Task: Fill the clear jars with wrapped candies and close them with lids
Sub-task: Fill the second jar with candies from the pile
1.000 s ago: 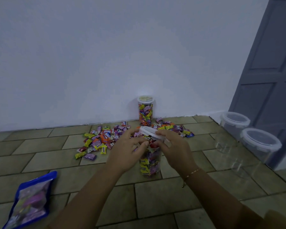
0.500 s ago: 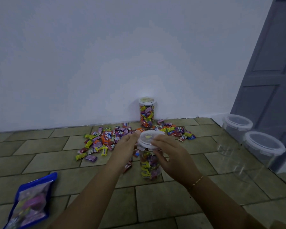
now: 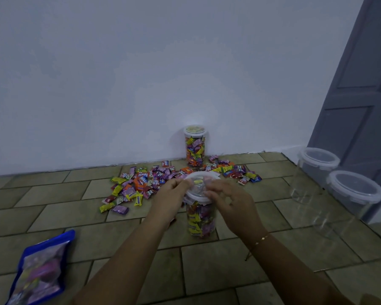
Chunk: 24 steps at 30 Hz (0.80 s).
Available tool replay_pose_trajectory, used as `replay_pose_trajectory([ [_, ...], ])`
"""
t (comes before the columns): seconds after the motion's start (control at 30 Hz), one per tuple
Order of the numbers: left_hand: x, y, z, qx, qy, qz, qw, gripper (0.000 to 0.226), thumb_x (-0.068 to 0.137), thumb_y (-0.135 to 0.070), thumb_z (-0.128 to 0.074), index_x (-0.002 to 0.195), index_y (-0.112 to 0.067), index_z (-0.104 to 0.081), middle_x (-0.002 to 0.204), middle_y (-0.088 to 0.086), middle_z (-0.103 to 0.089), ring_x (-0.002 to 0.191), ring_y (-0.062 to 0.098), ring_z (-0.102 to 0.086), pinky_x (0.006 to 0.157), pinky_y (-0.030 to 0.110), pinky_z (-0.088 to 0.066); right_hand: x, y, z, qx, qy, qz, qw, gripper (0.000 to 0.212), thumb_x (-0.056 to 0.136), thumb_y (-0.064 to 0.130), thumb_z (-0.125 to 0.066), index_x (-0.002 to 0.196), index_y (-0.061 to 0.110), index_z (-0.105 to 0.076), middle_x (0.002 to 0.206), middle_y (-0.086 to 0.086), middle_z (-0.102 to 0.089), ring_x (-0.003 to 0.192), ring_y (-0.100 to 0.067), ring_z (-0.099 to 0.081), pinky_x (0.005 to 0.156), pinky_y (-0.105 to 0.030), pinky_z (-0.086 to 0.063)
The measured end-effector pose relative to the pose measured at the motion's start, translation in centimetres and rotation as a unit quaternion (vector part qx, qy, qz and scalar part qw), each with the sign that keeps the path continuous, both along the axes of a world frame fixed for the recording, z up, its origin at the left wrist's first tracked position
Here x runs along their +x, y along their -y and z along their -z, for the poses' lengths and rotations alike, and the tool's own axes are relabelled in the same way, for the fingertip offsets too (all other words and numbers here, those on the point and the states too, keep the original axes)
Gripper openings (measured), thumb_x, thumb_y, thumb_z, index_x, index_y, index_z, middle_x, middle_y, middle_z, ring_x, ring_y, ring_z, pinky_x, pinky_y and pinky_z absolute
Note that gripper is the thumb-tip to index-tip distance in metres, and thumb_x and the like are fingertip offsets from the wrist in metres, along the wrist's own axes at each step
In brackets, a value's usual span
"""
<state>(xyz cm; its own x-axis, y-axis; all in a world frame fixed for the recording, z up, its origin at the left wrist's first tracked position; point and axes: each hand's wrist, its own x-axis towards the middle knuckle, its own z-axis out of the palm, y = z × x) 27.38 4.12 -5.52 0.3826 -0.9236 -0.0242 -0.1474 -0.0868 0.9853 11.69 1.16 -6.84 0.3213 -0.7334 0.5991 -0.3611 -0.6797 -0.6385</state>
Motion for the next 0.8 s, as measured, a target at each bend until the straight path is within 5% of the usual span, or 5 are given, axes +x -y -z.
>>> replay_pose_trajectory([
  [0.13,0.5,-0.5,0.7,0.013,-0.027,0.005,1.0,0.033,0.098,-0.045,-0.038,0.092,-0.028,-0.066,0.096,-0.005,-0.067,0.093,0.013,-0.062,0.083,0.035,-0.051,-0.3,1.0,-1.3,0.071,0.003,0.01,0.997,0.044,0.079,0.034,-0.071,0.119,0.02,-0.061,0.116,0.006,-0.051,0.105,0.001,-0.044,0.097,-0.026,-0.04],
  [0.23,1.0,-1.0,1.7,0.024,-0.063,-0.021,0.998,0.048,0.101,-0.044,-0.026,0.1,-0.021,-0.068,0.104,-0.003,-0.068,0.098,0.012,-0.061,0.087,0.036,-0.045,-0.4,1.4,-1.4,0.037,-0.172,-0.019,0.984,0.087,0.063,0.062,-0.069,0.14,0.036,-0.035,0.143,0.011,-0.031,0.132,-0.002,-0.019,0.11,-0.029,-0.02],
  [0.33,0.9,-1.2,1.7,0.015,-0.094,-0.029,0.995,0.042,0.101,-0.029,-0.032,0.095,-0.017,-0.072,0.097,0.001,-0.073,0.098,0.022,-0.064,0.083,0.035,-0.045,0.1,1.4,-1.2,-0.01,-0.249,-0.041,0.968,0.079,0.071,0.055,-0.07,0.14,0.032,-0.039,0.153,0.006,-0.027,0.143,-0.016,-0.014,0.117,-0.034,-0.014],
  [0.6,0.5,-1.3,1.7,-0.063,-0.122,-0.002,0.991,0.026,0.099,-0.015,-0.042,0.101,-0.03,-0.062,0.107,-0.001,-0.068,0.092,0.02,-0.067,0.075,0.029,-0.052,0.3,1.0,-1.7,0.124,-0.046,-0.059,0.989,0.051,0.081,0.028,-0.07,0.128,0.028,-0.052,0.139,0.006,-0.047,0.131,-0.008,-0.037,0.108,-0.016,-0.026],
  [0.8,0.8,-2.0,3.2,-0.144,0.191,0.03,0.97,0.025,0.088,-0.036,-0.039,0.102,-0.04,-0.06,0.114,-0.021,-0.056,0.097,-0.017,-0.05,0.082,0.011,-0.041,0.1,1.0,-2.3,0.22,0.147,-0.105,0.959,0.046,0.075,0.037,-0.063,0.119,0.037,-0.053,0.121,0.011,-0.06,0.105,0.015,-0.053,0.081,-0.006,-0.046],
])
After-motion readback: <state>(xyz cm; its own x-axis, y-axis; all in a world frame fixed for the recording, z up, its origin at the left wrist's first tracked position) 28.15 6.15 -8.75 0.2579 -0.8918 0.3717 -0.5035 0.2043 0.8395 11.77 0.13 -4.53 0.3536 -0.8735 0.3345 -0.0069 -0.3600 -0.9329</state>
